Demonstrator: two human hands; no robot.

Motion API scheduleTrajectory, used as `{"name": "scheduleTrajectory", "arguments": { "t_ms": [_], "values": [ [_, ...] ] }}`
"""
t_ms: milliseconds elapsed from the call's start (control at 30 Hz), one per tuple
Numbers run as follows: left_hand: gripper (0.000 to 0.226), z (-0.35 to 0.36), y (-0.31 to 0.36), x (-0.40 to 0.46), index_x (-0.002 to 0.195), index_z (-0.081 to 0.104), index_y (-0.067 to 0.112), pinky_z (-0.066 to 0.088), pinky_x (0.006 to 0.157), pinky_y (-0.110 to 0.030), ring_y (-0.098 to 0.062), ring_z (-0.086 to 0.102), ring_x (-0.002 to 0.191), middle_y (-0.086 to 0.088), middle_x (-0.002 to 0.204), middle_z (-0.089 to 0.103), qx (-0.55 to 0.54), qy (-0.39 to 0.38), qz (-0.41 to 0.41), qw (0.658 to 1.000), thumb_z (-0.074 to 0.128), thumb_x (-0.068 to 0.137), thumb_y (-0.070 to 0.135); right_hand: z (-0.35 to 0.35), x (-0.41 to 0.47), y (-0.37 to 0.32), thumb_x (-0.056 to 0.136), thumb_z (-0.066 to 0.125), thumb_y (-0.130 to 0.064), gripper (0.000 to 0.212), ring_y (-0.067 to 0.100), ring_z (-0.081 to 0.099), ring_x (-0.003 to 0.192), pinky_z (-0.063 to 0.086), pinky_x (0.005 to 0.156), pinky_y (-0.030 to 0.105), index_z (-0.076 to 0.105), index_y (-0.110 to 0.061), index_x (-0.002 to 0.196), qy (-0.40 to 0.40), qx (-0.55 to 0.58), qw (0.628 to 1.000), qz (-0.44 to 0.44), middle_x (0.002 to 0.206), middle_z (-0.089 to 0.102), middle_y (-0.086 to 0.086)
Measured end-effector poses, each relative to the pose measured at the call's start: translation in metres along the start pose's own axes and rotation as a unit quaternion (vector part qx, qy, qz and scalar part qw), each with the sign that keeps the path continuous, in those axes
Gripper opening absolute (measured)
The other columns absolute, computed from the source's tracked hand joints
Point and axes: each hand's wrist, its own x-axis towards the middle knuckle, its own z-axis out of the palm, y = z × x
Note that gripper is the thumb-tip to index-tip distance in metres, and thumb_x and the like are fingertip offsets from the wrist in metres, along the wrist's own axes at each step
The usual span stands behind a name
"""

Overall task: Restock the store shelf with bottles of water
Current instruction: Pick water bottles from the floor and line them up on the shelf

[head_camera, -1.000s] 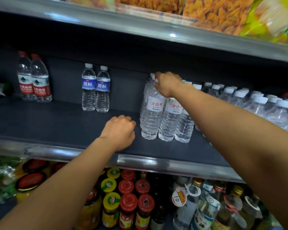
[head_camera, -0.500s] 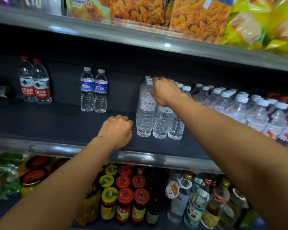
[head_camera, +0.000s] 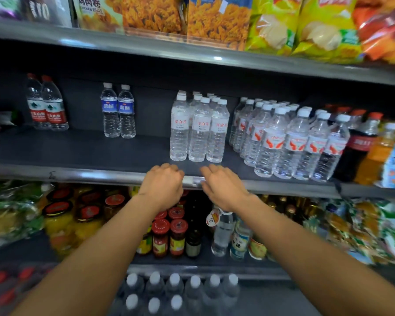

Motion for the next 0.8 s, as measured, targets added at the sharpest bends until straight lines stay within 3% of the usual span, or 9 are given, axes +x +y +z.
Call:
{"name": "scheduleTrajectory", "arguments": {
  "t_ms": [167, 333, 600, 800],
  "values": [
    [0.03, 0.019, 0.049, -0.047, 0.117, 0.057, 0.019, 0.04, 0.092, -0.034, -0.024, 0.051, 0.114, -0.003, 0.118, 0.058, -0.021, -0.039, 0.024, 0.999, 0.043, 0.094, 0.033, 0.03, -0.082, -0.016, 0.099, 0.04, -0.025, 0.029, 0.033, 0.052, 0.108, 0.038, 0.091, 0.041, 0.048, -0.01, 0.122, -0.032, 0.037, 0.999, 0.016, 0.116, 0.056, 0.012],
    [0.03, 0.058, 0.105, -0.103, 0.117, 0.057, 0.015, 0.041, 0.086, -0.032, -0.026, 0.051, 0.114, -0.005, 0.119, 0.057, -0.05, -0.12, 0.05, 0.99, 0.044, 0.094, 0.028, 0.066, -0.164, -0.028, 0.097, 0.042, -0.022, 0.028, 0.035, 0.052, 0.108, 0.039, 0.085, 0.042, 0.049, -0.008, 0.12, -0.1, 0.074, 0.99, 0.064, 0.118, 0.056, 0.016],
    [0.026, 0.134, 0.178, -0.182, 0.111, 0.058, 0.012, 0.048, 0.086, -0.037, -0.03, 0.056, 0.11, -0.011, 0.119, 0.06, -0.09, -0.267, 0.081, 0.956, 0.044, 0.092, 0.023, 0.135, -0.269, -0.043, 0.096, 0.042, -0.02, 0.035, 0.038, 0.051, 0.112, 0.039, 0.09, 0.043, 0.046, -0.006, 0.127, -0.23, 0.122, 0.957, 0.13, 0.126, 0.053, 0.02],
    [0.027, 0.178, 0.205, -0.202, 0.115, 0.056, 0.011, 0.045, 0.088, -0.04, -0.032, 0.054, 0.112, -0.011, 0.121, 0.056, -0.08, -0.312, 0.1, 0.941, 0.042, 0.095, 0.021, 0.189, -0.313, -0.045, 0.097, 0.04, -0.023, 0.033, 0.035, 0.051, 0.114, 0.037, 0.095, 0.039, 0.048, -0.008, 0.125, -0.283, 0.142, 0.933, 0.17, 0.125, 0.055, 0.016]
  ]
}}
